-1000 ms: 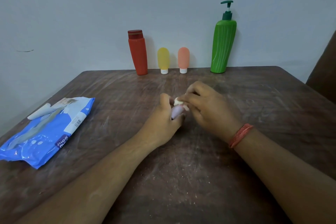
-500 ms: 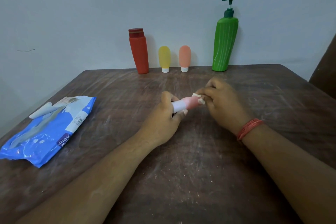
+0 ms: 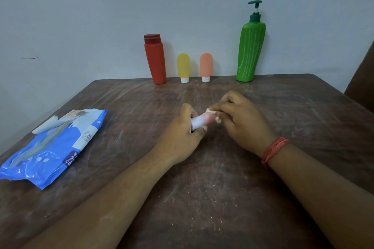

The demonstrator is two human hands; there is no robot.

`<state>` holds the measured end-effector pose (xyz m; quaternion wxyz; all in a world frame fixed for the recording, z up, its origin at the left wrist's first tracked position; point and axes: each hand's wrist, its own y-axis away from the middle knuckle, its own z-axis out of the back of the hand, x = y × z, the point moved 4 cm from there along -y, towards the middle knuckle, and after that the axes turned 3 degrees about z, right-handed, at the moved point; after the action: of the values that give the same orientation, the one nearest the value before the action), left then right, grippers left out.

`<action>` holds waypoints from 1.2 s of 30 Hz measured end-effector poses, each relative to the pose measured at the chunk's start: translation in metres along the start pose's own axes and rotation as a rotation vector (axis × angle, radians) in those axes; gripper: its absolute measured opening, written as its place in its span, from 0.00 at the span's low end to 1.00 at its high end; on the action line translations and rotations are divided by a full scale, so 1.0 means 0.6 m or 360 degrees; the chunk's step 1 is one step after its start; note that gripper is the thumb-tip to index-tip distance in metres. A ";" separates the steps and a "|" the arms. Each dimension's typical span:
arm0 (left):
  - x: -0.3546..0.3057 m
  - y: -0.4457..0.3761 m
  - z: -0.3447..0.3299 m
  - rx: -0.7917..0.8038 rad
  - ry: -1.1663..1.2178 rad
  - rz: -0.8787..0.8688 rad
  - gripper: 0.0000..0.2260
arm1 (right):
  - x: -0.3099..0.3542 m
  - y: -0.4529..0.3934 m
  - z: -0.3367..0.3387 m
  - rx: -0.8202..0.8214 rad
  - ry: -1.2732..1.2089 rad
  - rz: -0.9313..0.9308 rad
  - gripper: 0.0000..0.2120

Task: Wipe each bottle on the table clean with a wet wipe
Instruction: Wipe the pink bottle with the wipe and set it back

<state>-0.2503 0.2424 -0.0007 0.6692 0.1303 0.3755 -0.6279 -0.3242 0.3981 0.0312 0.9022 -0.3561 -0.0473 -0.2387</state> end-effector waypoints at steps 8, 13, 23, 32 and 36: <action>0.002 -0.002 -0.003 0.0044 -0.0094 0.0024 0.12 | -0.026 0.001 0.000 0.0036 0.0109 -0.0152 0.12; 0.001 -0.001 -0.001 0.0035 -0.0036 0.0013 0.12 | 0.005 0.002 -0.003 0.0032 0.0038 0.0093 0.13; -0.001 -0.002 0.000 0.0071 0.0002 0.0003 0.11 | 0.024 0.000 -0.002 0.0034 0.0138 0.0124 0.13; 0.002 -0.004 -0.002 0.0033 -0.0040 0.0010 0.12 | 0.012 -0.007 0.005 0.0003 0.0158 -0.0019 0.13; 0.001 -0.004 -0.001 0.0019 -0.0045 0.0002 0.12 | 0.017 -0.012 0.004 0.0088 0.0239 0.0047 0.12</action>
<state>-0.2529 0.2417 -0.0010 0.6741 0.1256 0.3620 -0.6315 -0.3182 0.3913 0.0399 0.9161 -0.3128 0.0194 -0.2500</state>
